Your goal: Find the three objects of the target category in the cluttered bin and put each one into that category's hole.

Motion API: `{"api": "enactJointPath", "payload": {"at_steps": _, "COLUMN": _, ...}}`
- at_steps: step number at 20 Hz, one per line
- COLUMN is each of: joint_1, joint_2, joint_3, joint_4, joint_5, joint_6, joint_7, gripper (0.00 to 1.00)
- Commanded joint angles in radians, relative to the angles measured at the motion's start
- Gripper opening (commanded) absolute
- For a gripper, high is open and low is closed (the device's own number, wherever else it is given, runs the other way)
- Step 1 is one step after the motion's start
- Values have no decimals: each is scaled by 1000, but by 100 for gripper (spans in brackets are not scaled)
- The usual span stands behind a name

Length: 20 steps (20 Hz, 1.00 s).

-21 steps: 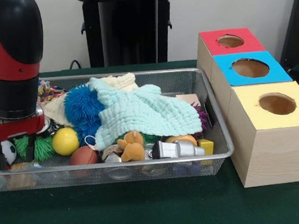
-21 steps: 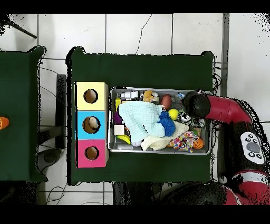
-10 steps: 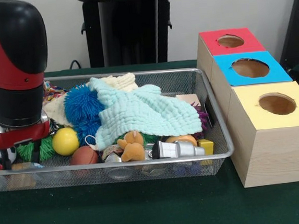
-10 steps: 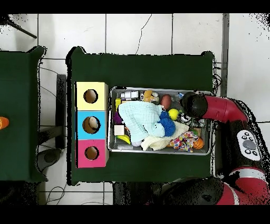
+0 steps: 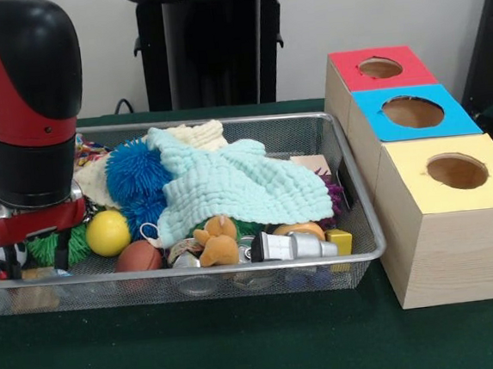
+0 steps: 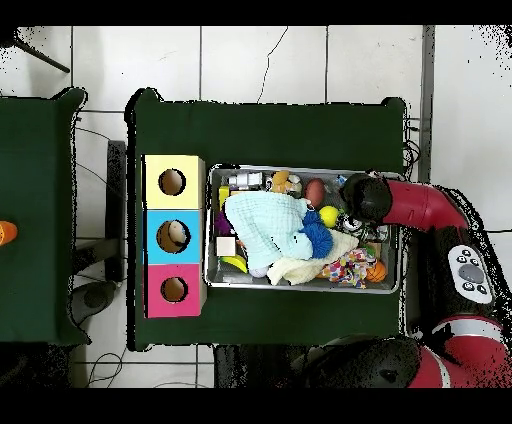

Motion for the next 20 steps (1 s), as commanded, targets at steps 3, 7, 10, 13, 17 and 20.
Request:
{"api": "enactJointPath", "payload": {"at_steps": 3, "joint_1": 14, "joint_2": -20, "joint_3": 74, "joint_4": 67, "joint_5": 24, "joint_6": 11, "joint_7": 89, "gripper": 100}}
{"api": "enactJointPath", "payload": {"at_steps": 7, "joint_1": 35, "joint_2": -20, "joint_3": 65, "joint_4": 105, "joint_5": 32, "joint_6": -25, "joint_7": 149, "gripper": 100}}
{"api": "enactJointPath", "payload": {"at_steps": 10, "joint_1": 44, "joint_2": -13, "joint_3": 60, "joint_4": 113, "joint_5": 35, "joint_6": -38, "joint_7": 168, "gripper": 100}}
{"api": "enactJointPath", "payload": {"at_steps": 13, "joint_1": 49, "joint_2": -12, "joint_3": 57, "joint_4": 110, "joint_5": 36, "joint_6": -40, "joint_7": 167, "gripper": 100}}
{"api": "enactJointPath", "payload": {"at_steps": 17, "joint_1": 53, "joint_2": -7, "joint_3": 59, "joint_4": 98, "joint_5": 41, "joint_6": -35, "joint_7": 161, "gripper": 100}}
{"api": "enactJointPath", "payload": {"at_steps": 20, "joint_1": 49, "joint_2": 10, "joint_3": 69, "joint_4": 75, "joint_5": 45, "joint_6": -29, "joint_7": 143, "gripper": 100}}
